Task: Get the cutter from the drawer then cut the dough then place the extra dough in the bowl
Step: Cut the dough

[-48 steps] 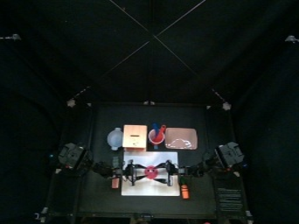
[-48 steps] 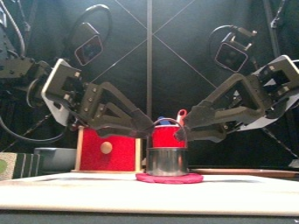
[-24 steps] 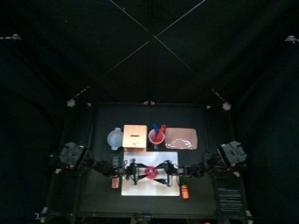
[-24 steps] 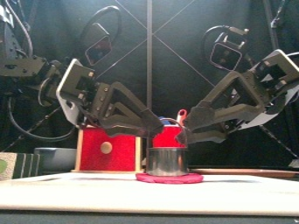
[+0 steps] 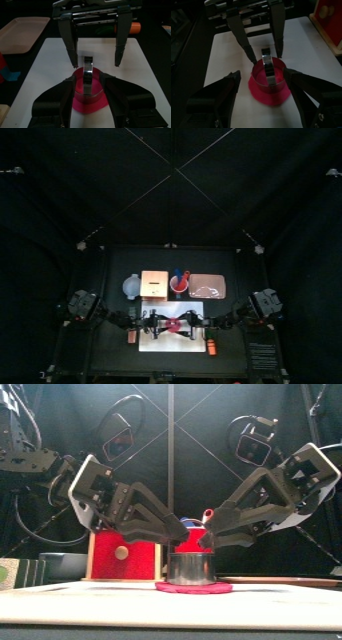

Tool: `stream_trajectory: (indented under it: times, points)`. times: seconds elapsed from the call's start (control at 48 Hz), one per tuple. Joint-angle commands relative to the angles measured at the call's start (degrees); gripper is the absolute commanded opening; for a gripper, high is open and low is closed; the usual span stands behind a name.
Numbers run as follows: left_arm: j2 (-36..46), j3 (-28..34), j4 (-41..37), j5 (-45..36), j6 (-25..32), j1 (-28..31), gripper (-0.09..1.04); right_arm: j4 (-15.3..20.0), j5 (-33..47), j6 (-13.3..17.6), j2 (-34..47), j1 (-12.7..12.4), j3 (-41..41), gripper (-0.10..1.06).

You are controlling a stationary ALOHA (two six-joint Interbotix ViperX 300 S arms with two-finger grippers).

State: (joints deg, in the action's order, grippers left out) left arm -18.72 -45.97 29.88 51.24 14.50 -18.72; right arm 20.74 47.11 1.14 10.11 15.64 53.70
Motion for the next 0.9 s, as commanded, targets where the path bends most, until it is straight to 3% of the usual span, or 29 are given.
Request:
stream_trajectory:
  times: [0.021,0.25,0.729,0.896]
  points:
    - [0.79,1.14,-0.26,-0.09,0.09,-0.18,0.74,-0.26,-0.97,-0.09,-2.29,-0.44,-1.05,0.85]
    - [0.7,1.05,-0.18,-1.05,0.09,-0.09,0.72,-0.88,-3.25,0.09,-2.02,-1.05,-1.49,0.68]
    - [0.7,0.79,-0.35,-4.66,0.09,-0.26,0.59,-1.14,-5.27,0.18,-1.67,-2.46,-1.93,0.65]
    - [0.53,0.79,-0.35,-4.92,0.09,-0.35,0.59,-1.23,-6.86,0.09,-1.67,-2.46,-2.11,0.52]
